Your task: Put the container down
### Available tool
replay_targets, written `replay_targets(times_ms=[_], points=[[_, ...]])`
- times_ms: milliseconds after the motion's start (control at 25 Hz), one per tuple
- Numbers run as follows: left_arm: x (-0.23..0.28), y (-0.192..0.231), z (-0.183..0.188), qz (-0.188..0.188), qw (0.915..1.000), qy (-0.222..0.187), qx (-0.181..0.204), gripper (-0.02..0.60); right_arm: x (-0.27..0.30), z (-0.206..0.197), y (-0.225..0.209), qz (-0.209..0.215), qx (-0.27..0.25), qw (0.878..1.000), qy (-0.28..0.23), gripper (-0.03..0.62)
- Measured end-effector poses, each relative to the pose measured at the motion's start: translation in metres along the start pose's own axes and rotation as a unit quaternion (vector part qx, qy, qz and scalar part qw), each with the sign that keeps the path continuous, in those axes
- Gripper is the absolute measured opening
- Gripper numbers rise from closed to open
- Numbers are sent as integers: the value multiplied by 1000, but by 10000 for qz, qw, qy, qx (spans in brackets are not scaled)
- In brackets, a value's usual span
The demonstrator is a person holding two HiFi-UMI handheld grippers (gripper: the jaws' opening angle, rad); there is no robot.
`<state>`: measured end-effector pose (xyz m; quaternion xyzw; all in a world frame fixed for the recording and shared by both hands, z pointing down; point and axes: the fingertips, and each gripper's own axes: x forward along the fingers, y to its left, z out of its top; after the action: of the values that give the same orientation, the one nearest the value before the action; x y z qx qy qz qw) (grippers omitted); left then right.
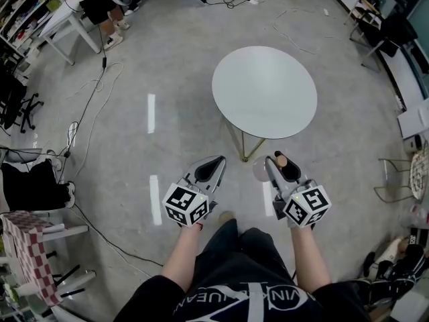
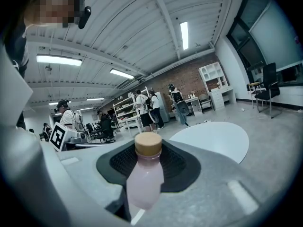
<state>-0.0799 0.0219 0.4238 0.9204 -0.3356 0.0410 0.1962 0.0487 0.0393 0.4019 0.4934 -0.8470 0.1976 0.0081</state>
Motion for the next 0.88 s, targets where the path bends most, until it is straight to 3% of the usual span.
replay_targets(times_ms=[440, 880], points=[[13, 17, -5, 95, 9999, -3, -94, 14, 24, -1, -17, 67, 13, 9999, 115, 132], [58, 57, 20, 318, 9993, -83, -154, 14, 77, 14, -46, 413, -118, 9985, 346, 132]])
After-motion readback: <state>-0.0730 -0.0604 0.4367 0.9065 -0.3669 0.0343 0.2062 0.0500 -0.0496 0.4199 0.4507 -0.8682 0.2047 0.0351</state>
